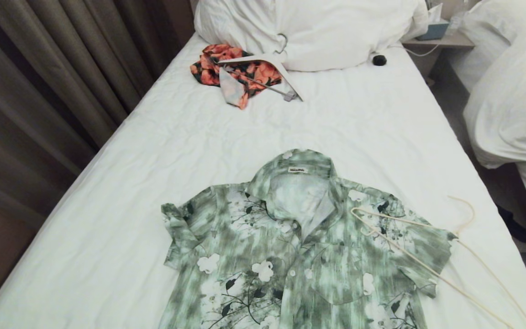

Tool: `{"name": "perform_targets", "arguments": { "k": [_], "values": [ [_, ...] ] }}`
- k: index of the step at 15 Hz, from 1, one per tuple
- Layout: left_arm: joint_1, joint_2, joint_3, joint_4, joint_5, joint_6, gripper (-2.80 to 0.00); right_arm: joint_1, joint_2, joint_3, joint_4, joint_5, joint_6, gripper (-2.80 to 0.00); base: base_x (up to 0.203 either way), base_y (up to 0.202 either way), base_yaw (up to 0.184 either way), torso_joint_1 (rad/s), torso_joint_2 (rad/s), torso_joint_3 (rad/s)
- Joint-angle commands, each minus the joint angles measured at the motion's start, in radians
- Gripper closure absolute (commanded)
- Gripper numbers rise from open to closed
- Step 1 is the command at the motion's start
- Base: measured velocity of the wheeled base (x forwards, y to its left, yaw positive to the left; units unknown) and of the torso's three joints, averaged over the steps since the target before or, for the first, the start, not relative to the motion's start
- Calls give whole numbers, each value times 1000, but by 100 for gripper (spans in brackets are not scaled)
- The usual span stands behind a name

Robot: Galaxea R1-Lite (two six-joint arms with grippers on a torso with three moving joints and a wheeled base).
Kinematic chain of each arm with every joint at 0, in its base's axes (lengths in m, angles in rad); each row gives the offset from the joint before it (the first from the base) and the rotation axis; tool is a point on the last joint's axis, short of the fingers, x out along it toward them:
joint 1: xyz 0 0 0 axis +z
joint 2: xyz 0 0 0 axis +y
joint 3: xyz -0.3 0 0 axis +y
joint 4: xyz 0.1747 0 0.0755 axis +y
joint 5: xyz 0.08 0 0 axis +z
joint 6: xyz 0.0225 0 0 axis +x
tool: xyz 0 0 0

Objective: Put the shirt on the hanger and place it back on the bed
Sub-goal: Lift the shirt and hanger

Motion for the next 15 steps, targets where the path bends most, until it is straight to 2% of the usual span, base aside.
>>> {"name": "perform_targets", "arguments": {
  "k": [1, 2, 3, 5, 7, 9, 11, 13, 14, 15],
  "values": [
    [0, 1, 1, 0, 0, 0, 0, -3, 236, -74, 0, 9, 57, 0, 0, 0, 0, 0, 0, 0],
    [0, 1, 0, 0, 0, 0, 0, -13, 323, -114, -2, 32, 83, 0, 0, 0, 0, 0, 0, 0],
    [0, 1, 2, 0, 0, 0, 0, -42, 422, -159, -1, 91, 104, 0, 0, 0, 0, 0, 0, 0],
    [0, 1, 0, 0, 0, 0, 0, -158, 616, -246, 20, 251, 122, 0, 0, 0, 0, 0, 0, 0],
    [0, 1, 2, 0, 0, 0, 0, -294, 824, -350, 92, 389, 75, 0, 0, 0, 0, 0, 0, 0],
    [0, 1, 1, 0, 0, 0, 0, -400, 997, -435, 191, 505, -34, 0, 0, 0, 0, 0, 0, 0],
    [0, 1, 1, 0, 0, 0, 0, -506, 1164, -547, 360, 598, -213, 0, 0, 0, 0, 0, 0, 0],
    [0, 1, 1, 0, 0, 0, 0, -645, 1296, -673, 583, 700, -461, 0, 0, 0, 0, 0, 0, 0],
    [0, 1, 1, 0, 0, 0, 0, -693, 1348, -725, 683, 735, -550, 0, 0, 0, 0, 0, 0, 0],
    [0, 1, 1, 0, 0, 0, 0, -720, 1392, -753, 730, 770, -592, 0, 0, 0, 0, 0, 0, 0]
  ]
}}
